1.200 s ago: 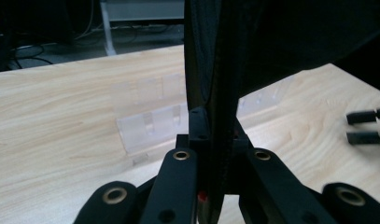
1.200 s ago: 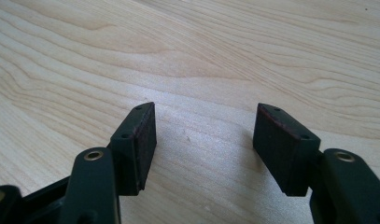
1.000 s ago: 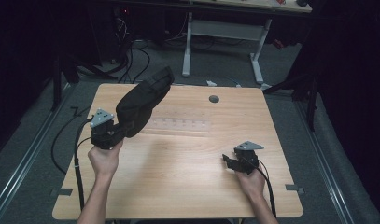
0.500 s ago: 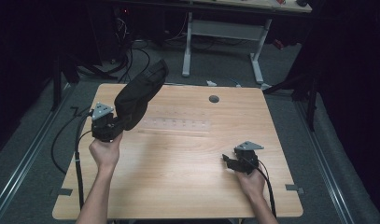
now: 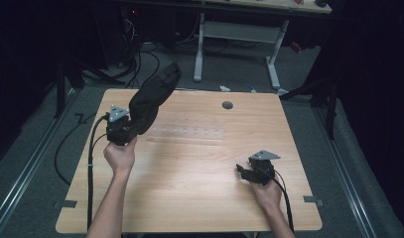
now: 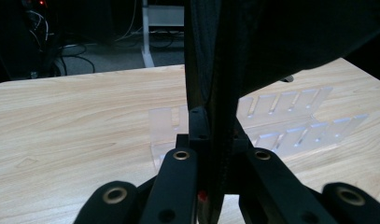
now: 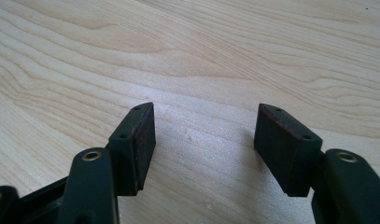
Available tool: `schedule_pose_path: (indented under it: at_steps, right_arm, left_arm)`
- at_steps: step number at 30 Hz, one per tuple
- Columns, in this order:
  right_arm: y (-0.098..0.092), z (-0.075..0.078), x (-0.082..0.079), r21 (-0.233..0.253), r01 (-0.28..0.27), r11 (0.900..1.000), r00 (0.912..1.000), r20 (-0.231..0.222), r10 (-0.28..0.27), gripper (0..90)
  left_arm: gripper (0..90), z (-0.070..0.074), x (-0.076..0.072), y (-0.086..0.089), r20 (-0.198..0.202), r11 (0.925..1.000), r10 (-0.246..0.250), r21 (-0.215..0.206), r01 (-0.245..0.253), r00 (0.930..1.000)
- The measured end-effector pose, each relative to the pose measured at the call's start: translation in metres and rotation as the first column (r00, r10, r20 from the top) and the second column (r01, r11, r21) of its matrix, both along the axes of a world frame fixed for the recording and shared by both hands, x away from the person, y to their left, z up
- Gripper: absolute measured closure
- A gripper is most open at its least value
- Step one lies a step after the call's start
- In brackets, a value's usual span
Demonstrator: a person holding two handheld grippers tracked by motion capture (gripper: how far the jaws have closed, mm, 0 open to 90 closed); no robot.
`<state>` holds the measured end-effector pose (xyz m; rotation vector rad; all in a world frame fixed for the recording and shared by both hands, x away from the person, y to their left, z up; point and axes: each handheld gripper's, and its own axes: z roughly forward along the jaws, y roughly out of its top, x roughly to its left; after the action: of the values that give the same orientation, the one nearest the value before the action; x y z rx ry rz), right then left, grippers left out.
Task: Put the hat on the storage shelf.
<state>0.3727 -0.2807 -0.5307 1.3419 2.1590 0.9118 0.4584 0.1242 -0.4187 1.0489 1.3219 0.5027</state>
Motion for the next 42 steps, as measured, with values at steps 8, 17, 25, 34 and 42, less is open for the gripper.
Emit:
schedule_pose_path:
  at_steps: [8,17,25,34,42]
  right_arm:
    - [0.0,0.0,0.0,0.001,0.001,1.0,1.0,0.0,-0.001,38.5]
    - [0.0,0.0,-0.001,0.002,0.002,1.0,1.0,-0.001,-0.002,38.5]
    - [0.0,0.0,-0.001,0.002,0.002,1.0,1.0,-0.001,-0.002,38.5]
    - [0.0,0.0,-0.001,0.002,0.002,1.0,1.0,-0.001,-0.002,38.4]
    - [0.0,0.0,-0.001,0.003,0.002,1.0,1.0,-0.001,-0.002,38.4]
  left_arm:
    - [86.5,-0.006,0.009,-0.002,-0.005,0.9996,0.027,-0.004,-0.027,0.9996]
    - [86.5,-0.011,0.015,-0.006,-0.011,0.999,0.042,0.013,-0.042,0.9991]
    - [86.5,-0.016,0.017,-0.009,-0.014,0.9984,0.053,0.018,-0.053,0.9985]
    - [86.4,-0.017,0.018,-0.012,-0.014,0.9973,0.074,0.006,-0.074,0.9972]
    - [86.1,-0.019,0.016,-0.017,-0.008,0.9966,0.082,0.015,-0.082,0.9966]
